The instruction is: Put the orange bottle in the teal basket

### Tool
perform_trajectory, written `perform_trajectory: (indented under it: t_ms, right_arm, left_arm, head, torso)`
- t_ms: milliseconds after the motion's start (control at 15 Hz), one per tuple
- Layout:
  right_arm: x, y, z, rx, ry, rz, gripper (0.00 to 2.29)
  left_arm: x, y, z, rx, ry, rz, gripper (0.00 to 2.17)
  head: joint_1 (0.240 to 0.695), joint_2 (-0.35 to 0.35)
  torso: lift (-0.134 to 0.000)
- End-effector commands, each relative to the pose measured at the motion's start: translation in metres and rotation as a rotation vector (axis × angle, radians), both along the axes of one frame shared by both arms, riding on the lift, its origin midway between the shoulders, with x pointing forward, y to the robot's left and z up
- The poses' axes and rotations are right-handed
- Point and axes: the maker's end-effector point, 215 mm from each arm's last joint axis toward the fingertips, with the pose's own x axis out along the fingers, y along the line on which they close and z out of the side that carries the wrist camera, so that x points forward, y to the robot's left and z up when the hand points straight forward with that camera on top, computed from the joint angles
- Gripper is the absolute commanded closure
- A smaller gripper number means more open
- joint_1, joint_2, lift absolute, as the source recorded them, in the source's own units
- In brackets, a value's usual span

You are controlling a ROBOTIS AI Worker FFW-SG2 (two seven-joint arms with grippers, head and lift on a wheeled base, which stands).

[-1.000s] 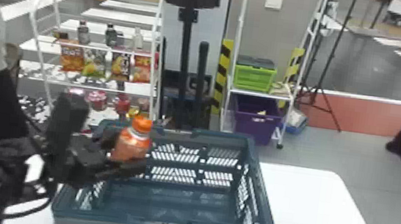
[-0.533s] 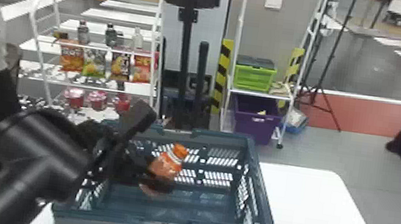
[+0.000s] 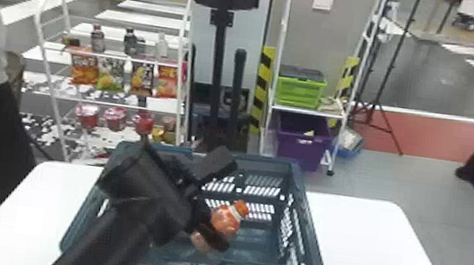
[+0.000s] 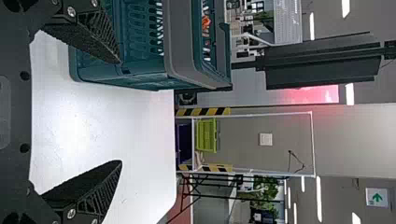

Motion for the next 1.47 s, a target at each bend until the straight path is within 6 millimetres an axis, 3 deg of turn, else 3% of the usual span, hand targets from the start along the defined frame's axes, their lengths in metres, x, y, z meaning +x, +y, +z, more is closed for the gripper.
perform_trajectory:
  t_ms: [0, 133, 400, 667, 800, 1000, 1200, 1400]
  right_arm:
    - [-0.001, 0.0, -0.001, -0.002, 0.0, 0.001, 0.13]
    - [-0.002, 0.0, -0.002, -0.002, 0.003, 0.003, 0.13]
    - [-0.003, -0.001, -0.002, -0.003, 0.005, 0.0, 0.13]
    - [-0.003, -0.001, -0.004, -0.003, 0.008, 0.001, 0.13]
    - [-0.003, -0.003, -0.006, -0.006, 0.011, -0.003, 0.13]
    - [-0.003, -0.006, -0.007, -0.008, 0.012, -0.006, 0.13]
    - [-0.002, -0.006, -0.007, -0.008, 0.013, -0.006, 0.13]
    - [-0.002, -0.01, -0.007, -0.011, 0.013, -0.009, 0.13]
  left_arm:
    - [-0.002, 0.011, -0.018, 0.067, 0.035, -0.009, 0.56]
    - [0.0, 0.027, -0.026, 0.125, 0.039, -0.003, 0.56]
    - [-0.005, 0.033, -0.039, 0.15, 0.069, -0.003, 0.53]
    - [-0.004, 0.034, -0.038, 0.153, 0.061, -0.002, 0.23]
    - [0.001, 0.035, -0.034, 0.145, 0.046, 0.011, 0.21]
    - [0.016, 0.032, -0.003, 0.053, -0.022, 0.058, 0.2]
    - [0.029, 0.035, 0.05, -0.074, -0.107, 0.117, 0.2]
    - [0.031, 0.061, 0.105, -0.226, -0.192, 0.229, 0.2]
  head:
    - [0.499, 0.0]
    - [0.499, 0.0]
    - [0.499, 0.0]
    - [0.499, 0.0]
    - [0.499, 0.0]
    - [0.499, 0.0]
    - [0.499, 0.0]
    - [0.499, 0.0]
  torso:
    - [0.0]
    - [0.0]
    - [0.0]
    - [0.0]
    - [0.0]
    - [0.0]
    - [0.0]
    - [0.0]
